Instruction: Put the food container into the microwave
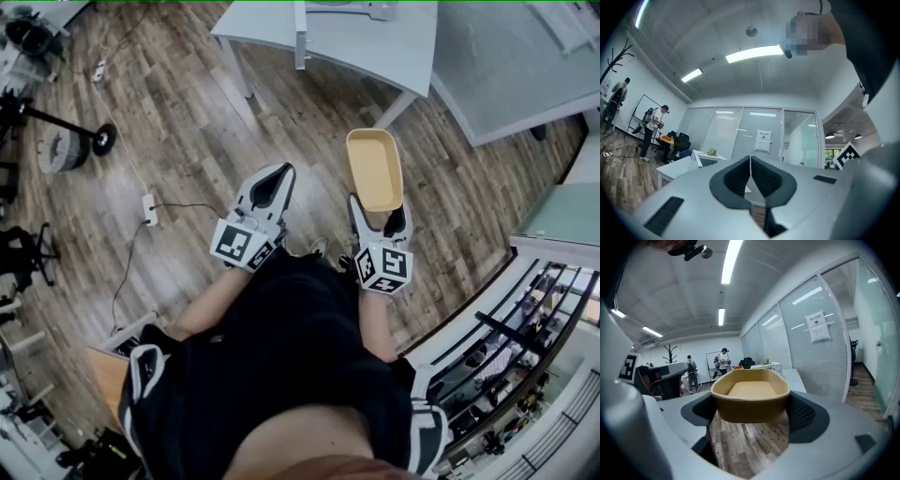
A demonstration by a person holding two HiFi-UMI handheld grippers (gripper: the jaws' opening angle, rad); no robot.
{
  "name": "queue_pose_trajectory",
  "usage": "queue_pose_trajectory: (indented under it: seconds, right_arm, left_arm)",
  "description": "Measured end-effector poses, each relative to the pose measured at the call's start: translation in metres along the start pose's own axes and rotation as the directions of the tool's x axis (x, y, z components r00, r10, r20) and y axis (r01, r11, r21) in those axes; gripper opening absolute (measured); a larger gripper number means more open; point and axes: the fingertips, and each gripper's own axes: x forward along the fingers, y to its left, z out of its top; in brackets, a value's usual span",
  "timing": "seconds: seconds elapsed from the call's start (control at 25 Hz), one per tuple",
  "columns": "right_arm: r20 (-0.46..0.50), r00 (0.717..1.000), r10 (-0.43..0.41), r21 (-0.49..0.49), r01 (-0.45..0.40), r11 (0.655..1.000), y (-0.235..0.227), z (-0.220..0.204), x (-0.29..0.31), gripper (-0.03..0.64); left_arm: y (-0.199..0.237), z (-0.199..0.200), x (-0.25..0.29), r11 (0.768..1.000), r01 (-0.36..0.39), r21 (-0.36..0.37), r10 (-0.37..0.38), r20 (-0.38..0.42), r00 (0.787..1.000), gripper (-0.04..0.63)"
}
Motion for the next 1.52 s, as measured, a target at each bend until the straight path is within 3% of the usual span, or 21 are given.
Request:
queue_pose_trajectory:
  seconds: [0.68, 0.92, 1.24, 1.52]
  right_arm:
    - [-0.003, 1.000, -0.018, 0.048, 0.018, 0.999, 0.033, -0.010, 0.018, 0.476]
    - [0.003, 1.000, -0.026, 0.064, 0.026, 0.998, 0.026, -0.008, 0.046, 0.476]
    - [0.006, 0.999, 0.035, 0.045, -0.035, 0.998, -0.052, 0.016, 0.142, 0.476]
    - [-0.005, 0.988, 0.155, -0.015, -0.155, 0.988, -0.151, 0.068, 0.257, 0.476]
  left_arm:
    - [0.034, -0.005, -0.015, 0.999, 0.030, -0.028, -0.031, -0.026, 0.999, 0.031]
    - [0.051, -0.013, 0.008, 0.997, 0.049, -0.051, -0.050, -0.025, 0.998, 0.031]
    - [0.068, -0.039, 0.115, 0.999, 0.004, -0.036, -0.005, -0.028, 1.000, 0.031]
    - [0.078, -0.039, 0.260, 0.994, -0.105, -0.022, 0.106, 0.059, 0.993, 0.031]
